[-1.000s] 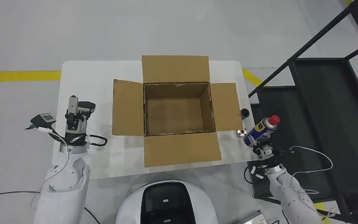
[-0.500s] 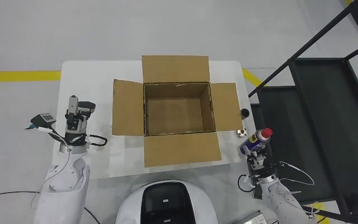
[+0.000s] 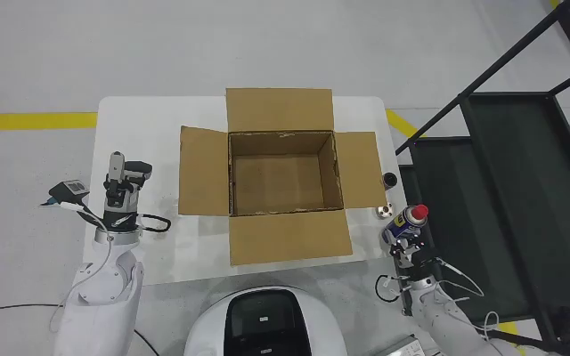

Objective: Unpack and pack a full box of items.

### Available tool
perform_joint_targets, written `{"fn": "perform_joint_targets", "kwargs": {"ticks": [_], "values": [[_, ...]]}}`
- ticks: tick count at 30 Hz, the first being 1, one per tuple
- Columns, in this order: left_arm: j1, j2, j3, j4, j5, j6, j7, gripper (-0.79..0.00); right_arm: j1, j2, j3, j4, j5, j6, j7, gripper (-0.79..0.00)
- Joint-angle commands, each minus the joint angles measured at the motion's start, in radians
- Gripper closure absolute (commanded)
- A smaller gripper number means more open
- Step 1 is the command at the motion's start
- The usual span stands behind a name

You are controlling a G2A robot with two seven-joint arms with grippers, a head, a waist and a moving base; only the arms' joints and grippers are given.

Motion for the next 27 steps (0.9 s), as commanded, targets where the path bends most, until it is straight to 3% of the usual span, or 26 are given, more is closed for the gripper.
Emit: {"fn": "perform_joint_targets", "kwargs": {"ticks": [1, 15, 16, 17, 19, 27], "values": [[0.0, 0.0, 0.0, 0.0, 0.0, 0.0, 0.0, -0.785, 0.012, -0.004, -0.005, 0.012, 0.002, -0.005, 0.003, 0.0], [0.0, 0.0, 0.0, 0.0, 0.0, 0.0, 0.0, -0.785, 0.071, -0.026, -0.029, 0.073, 0.021, -0.024, 0.048, -0.018], [0.0, 0.0, 0.0, 0.0, 0.0, 0.0, 0.0, -0.785, 0.071, -0.027, -0.031, 0.075, 0.021, -0.025, 0.049, -0.129], [0.0, 0.0, 0.0, 0.0, 0.0, 0.0, 0.0, -0.785, 0.071, -0.028, -0.033, 0.078, 0.02, -0.025, 0.05, -0.379], [0.0, 0.0, 0.0, 0.0, 0.0, 0.0, 0.0, -0.785, 0.071, -0.03, -0.036, 0.082, 0.023, -0.026, 0.052, -0.785], [0.0, 0.0, 0.0, 0.0, 0.0, 0.0, 0.0, -0.785, 0.061, -0.035, -0.038, 0.092, 0.046, -0.036, 0.045, -0.785]]}}
